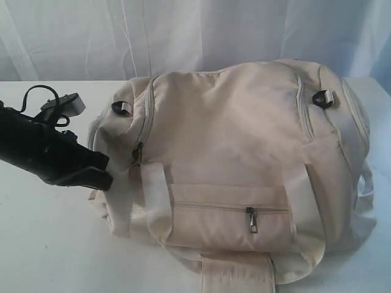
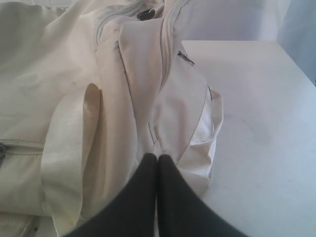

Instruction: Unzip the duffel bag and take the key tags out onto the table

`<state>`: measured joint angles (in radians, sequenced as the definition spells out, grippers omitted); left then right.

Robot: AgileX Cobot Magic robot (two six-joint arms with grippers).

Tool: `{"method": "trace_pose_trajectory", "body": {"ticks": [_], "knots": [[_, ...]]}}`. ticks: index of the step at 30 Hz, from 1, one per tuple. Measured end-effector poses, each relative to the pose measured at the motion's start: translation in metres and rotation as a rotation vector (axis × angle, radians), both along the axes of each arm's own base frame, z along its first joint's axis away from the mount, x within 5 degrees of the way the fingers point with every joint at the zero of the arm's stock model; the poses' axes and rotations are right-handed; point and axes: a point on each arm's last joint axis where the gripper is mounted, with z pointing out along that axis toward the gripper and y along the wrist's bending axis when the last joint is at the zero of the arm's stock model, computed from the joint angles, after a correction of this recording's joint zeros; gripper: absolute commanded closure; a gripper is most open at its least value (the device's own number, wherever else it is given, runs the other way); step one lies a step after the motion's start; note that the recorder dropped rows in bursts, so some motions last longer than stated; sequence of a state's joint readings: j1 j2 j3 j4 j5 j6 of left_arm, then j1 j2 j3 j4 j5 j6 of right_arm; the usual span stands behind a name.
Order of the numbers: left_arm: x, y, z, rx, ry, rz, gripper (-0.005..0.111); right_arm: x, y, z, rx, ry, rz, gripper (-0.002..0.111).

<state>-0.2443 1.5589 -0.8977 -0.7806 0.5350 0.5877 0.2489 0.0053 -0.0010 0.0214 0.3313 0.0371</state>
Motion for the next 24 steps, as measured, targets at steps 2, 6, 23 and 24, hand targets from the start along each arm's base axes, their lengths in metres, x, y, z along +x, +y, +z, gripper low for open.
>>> {"method": "trace_pose_trajectory", "body": {"ticks": [2,6,23,24], "knots": [[-0.005,0.002,0.004,0.016,0.015,-0.013,0.107,0.000,0.000,0.000,0.001,-0.002,0.000,0.108],[-0.015,0.006,0.013,0.055,0.041,-0.021,0.107,0.000,0.000,0.000,0.001,-0.004,0.000,0.108],[-0.054,0.028,0.018,0.196,0.037,0.015,0.107,0.003,0.000,0.017,0.057,-0.179,-0.004,0.108],[-0.054,0.028,0.017,0.196,0.036,0.016,0.107,0.003,0.000,0.019,0.080,-0.198,-0.006,0.108]]}}
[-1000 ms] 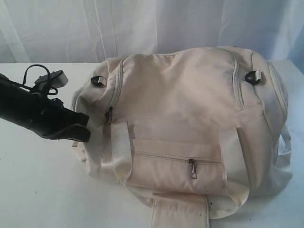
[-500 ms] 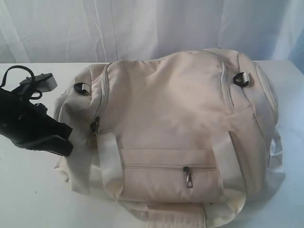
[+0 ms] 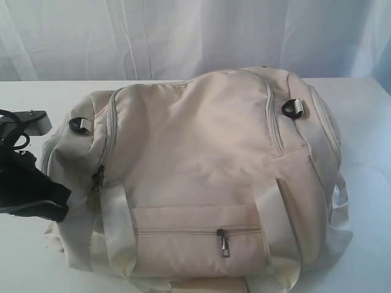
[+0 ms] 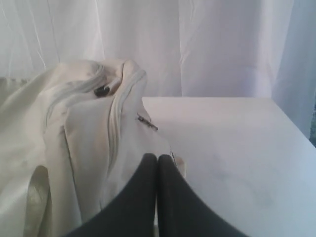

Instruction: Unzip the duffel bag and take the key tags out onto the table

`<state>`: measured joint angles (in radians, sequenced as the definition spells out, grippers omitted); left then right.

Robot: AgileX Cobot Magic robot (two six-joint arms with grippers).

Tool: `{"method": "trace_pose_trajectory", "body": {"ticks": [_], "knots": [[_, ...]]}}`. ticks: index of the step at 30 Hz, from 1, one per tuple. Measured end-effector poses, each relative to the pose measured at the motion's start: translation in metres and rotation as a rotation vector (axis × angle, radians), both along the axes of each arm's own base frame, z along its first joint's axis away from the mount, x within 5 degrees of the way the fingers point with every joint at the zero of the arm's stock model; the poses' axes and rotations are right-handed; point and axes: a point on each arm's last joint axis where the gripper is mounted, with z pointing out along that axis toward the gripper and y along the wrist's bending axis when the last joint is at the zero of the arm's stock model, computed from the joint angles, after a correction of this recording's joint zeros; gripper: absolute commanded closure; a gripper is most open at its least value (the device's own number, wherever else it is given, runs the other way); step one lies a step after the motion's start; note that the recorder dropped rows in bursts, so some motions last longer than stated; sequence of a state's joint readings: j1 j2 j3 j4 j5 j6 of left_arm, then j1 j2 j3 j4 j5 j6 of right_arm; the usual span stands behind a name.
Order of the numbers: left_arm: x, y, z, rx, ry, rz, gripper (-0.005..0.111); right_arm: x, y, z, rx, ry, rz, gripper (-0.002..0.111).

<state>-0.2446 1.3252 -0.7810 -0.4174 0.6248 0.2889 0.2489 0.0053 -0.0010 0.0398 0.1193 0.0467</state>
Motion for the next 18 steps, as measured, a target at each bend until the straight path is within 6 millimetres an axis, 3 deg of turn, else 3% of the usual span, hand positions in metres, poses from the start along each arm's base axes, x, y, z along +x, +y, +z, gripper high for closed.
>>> {"method": "trace_pose_trajectory", "body": {"ticks": [10,14,18], "knots": [[0.000,-0.004,0.002,-0.057,0.000,0.012,0.107,-0.003,-0.002,0.028,0.373,-0.223,0.022,0.108],[0.000,-0.007,0.003,-0.081,-0.017,-0.020,0.107,-0.002,-0.002,0.026,0.489,-0.170,0.033,0.108],[0.000,-0.008,0.003,-0.088,-0.033,-0.050,0.107,0.001,0.000,0.024,0.488,-0.031,0.012,0.108]]}}
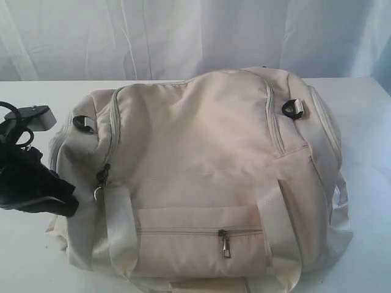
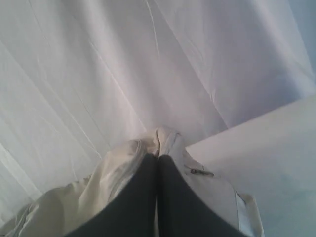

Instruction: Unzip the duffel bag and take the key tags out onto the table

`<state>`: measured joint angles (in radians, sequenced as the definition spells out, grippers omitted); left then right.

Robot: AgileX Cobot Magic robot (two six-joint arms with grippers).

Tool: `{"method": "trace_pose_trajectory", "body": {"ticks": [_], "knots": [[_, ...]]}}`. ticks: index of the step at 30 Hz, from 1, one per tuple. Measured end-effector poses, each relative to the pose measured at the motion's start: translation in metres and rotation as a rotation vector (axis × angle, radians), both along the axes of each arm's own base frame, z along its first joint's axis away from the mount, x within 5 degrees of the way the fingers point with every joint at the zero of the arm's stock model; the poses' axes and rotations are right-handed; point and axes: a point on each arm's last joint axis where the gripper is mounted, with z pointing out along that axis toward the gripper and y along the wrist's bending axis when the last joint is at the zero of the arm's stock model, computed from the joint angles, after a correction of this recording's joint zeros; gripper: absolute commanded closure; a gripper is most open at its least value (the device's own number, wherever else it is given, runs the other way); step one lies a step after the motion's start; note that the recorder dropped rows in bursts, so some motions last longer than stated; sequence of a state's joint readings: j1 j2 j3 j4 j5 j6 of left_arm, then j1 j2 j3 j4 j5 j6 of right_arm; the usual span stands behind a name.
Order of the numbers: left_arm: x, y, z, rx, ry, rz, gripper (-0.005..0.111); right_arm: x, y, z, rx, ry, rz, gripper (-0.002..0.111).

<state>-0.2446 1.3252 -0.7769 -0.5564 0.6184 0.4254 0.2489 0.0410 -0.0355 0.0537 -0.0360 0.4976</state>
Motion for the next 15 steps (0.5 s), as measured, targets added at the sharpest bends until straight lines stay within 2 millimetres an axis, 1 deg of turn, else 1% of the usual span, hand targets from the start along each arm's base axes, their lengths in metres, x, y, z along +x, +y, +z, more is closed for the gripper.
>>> {"method": "trace_pose_trajectory", "body": {"ticks": [3,5,6,9,11,12,15], "knots": [[0.000,0.000,0.000,0.001,-0.004,-0.007,0.107,0.008,0.003,0.013,-0.021,0.097,0.018,0.108],[0.000,0.000,0.000,0.001,-0.004,-0.007,0.107,0.017,0.009,0.026,-0.065,0.156,0.053,0.108],[0.000,0.000,0.000,0.001,-0.004,-0.007,0.107,0.022,0.013,0.030,-0.098,0.188,0.079,0.108],[0.000,0.001,0.000,0.010,-0.006,-0.012,0.107,0.041,0.030,0.054,-0.216,0.265,0.184,0.108],[0.000,0.002,-0.001,0.029,-0.013,-0.022,0.107,0.055,0.049,0.067,-0.337,0.315,0.290,0.108],[0.000,0.003,-0.002,0.049,-0.020,-0.032,0.107,0.066,0.069,0.079,-0.451,0.345,0.402,0.108],[0.000,0.004,-0.002,0.058,-0.022,-0.033,0.106,0.084,0.106,0.090,-0.597,0.383,0.576,0.108]]}}
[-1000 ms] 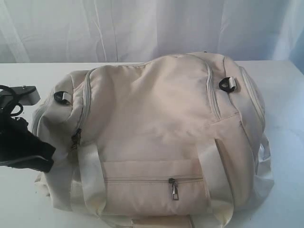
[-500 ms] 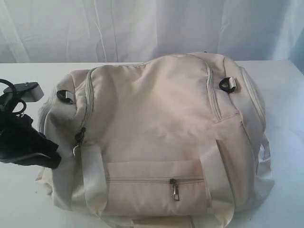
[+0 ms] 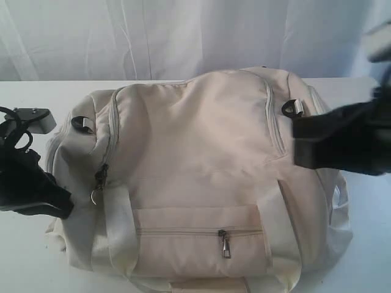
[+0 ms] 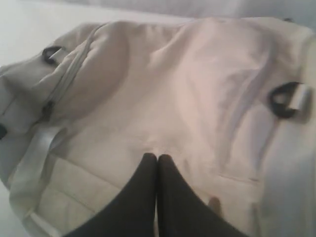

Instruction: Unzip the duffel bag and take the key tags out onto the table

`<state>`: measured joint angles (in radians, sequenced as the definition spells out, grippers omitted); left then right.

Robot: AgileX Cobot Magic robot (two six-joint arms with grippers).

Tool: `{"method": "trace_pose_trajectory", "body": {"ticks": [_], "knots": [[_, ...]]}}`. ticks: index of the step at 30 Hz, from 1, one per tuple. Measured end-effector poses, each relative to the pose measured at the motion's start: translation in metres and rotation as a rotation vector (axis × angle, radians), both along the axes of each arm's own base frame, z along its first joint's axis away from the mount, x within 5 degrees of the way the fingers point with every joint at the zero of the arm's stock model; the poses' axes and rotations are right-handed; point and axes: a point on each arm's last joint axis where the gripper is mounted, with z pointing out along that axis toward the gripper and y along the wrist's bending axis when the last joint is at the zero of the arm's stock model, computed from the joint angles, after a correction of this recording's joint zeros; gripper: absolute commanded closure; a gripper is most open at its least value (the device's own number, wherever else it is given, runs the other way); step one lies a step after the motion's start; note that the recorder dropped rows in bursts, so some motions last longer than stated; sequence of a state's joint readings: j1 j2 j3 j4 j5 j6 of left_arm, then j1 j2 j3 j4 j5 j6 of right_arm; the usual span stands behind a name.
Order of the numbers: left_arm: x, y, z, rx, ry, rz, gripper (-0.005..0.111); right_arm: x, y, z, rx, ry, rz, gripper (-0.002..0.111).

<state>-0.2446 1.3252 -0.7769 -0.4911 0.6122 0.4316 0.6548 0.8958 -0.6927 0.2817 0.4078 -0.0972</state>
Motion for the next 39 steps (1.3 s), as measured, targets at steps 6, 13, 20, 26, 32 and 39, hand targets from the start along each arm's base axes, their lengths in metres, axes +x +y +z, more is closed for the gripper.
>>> {"method": "trace_pose_trajectory", "body": {"ticks": [6,13,20,26,32,39], "knots": [[0.002,0.000,0.008,0.027,0.003,-0.040,0.051,0.036,0.057,0.006,-0.201,0.097,0.232,0.108],[0.010,0.004,0.047,0.096,-0.009,-0.054,0.062,0.041,0.065,0.004,-0.228,0.108,0.279,0.107],[0.002,0.022,0.083,0.221,-0.147,0.057,0.107,0.042,0.100,-0.011,-0.185,0.270,0.416,0.070],[-0.014,0.028,0.102,0.212,-0.232,0.077,0.107,0.043,0.143,-0.039,-0.194,0.362,0.519,0.045],[-0.016,0.029,0.104,0.207,-0.253,0.082,0.107,0.048,0.182,-0.072,-0.248,0.408,0.568,0.045],[-0.016,0.028,0.104,0.197,-0.251,0.084,0.107,0.055,0.212,-0.102,-0.271,0.411,0.564,0.045]]}}
